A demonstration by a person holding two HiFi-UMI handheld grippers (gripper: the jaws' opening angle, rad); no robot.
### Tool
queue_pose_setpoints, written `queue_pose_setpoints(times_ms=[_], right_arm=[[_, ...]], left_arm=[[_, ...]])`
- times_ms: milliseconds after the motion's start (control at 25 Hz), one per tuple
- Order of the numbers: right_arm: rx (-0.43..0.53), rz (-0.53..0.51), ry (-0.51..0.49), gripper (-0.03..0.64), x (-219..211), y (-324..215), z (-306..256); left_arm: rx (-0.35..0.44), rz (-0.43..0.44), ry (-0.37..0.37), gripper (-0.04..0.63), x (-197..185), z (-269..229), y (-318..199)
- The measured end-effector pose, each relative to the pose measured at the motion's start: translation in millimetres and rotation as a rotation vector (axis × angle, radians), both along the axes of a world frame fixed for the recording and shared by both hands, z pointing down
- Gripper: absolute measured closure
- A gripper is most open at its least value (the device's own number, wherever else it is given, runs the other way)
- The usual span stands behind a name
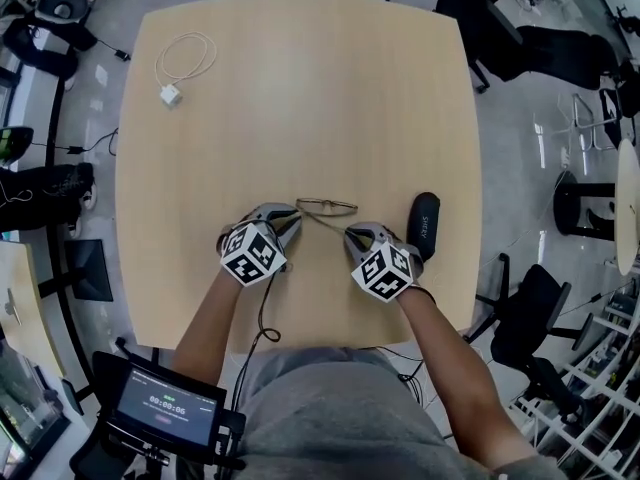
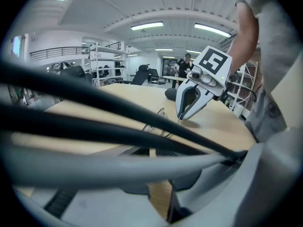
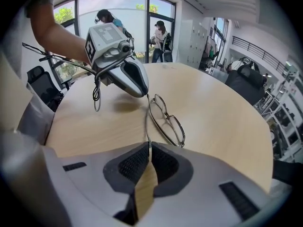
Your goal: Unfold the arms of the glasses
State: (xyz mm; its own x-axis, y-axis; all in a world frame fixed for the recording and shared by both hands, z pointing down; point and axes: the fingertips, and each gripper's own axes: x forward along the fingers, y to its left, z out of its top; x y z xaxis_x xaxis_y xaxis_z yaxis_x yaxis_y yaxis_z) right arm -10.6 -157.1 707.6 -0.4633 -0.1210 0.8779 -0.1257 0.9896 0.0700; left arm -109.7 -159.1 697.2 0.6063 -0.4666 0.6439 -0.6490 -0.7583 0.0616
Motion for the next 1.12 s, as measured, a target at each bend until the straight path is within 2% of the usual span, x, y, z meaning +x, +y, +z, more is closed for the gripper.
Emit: queue_pose_setpoints(times_ms=[80, 240, 640, 800, 960, 1120], right_arm=[[0.005, -0.021, 0.008, 0.592, -1, 2, 0], [0.01, -0.045, 0.004, 0.592, -1, 5, -2], [0.035, -0.134, 0.015, 0.592, -6, 11, -5], [0.036, -0.129, 0.022, 0.592, -6, 11, -4], [0.04, -0.097, 0.024, 0.592, -7, 10, -3], [0.035, -0.073, 0.02, 0.592, -9, 13, -4]], left_arm=[[0.005, 0.022, -0.022, 0.572, 3, 2, 0], [0.012, -0.011, -0.02, 0.543, 2, -1, -2], [0.011, 0.009, -0.015, 0.539, 7, -2, -4], [-0.017, 0.024, -0.005, 0.541, 10, 2, 0], [-0.05, -0.017, -0.007, 0.562, 9, 3, 2], [-0.103, -0.089, 0.029, 0.568, 16, 2, 6]])
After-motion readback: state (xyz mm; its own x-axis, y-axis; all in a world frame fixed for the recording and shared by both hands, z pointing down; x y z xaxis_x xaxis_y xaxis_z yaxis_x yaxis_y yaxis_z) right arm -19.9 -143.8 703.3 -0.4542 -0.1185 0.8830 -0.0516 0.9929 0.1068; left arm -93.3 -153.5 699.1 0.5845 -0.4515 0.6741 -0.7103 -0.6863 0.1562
